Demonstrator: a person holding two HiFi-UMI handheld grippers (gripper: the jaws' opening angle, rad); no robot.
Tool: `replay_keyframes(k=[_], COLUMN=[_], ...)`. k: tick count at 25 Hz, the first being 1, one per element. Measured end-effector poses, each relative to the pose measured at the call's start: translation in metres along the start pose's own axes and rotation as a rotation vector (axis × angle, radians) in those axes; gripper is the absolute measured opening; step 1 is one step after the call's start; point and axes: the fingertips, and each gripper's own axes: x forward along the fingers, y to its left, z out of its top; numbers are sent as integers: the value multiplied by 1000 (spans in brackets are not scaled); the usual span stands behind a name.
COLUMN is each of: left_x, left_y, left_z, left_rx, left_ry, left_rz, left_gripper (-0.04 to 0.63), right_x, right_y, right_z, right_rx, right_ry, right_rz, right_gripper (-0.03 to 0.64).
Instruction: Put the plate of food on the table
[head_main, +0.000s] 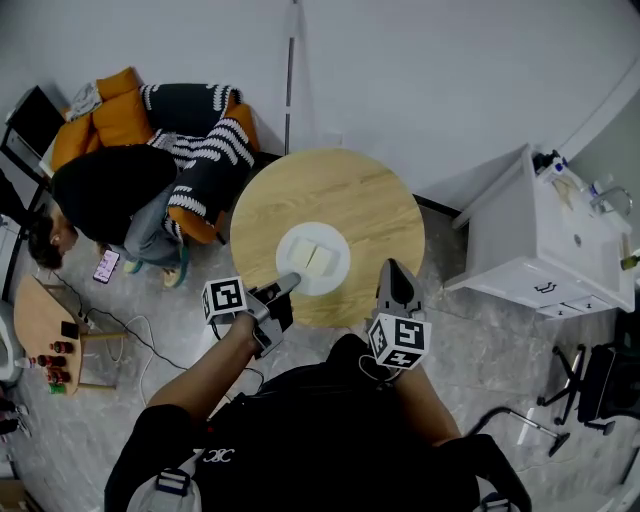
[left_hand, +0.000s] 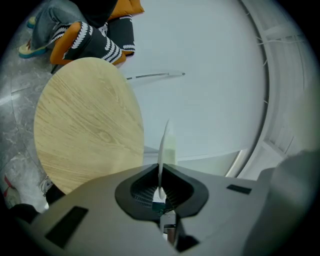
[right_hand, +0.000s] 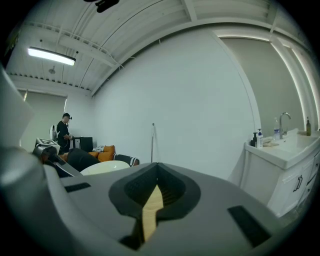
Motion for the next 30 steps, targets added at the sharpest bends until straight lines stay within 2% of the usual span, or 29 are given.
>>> replay_keyframes(k=[6,11,15,21,30], left_x=[41,60,61,56,39], left_y=[-7,-30,-45,-35,-12], left_z=[12,17,23,25,54], left_rx=[-27,-36,-15,-42,-18], left_ry=[-28,-50,-64,-78,-35], left_rz=[5,-1,-12,10,48], left_gripper=[20,20,20,20,20], right_x=[35,57,70,76,86], right_y=[-32,-49,-45,-34,-17], right_z=[8,28,39,35,50], right_rx=[5,9,18,19,15], right_ry=[23,52,54,69,41], right_rz=[20,53,93,119,77], right_gripper=[8,8,8,8,8])
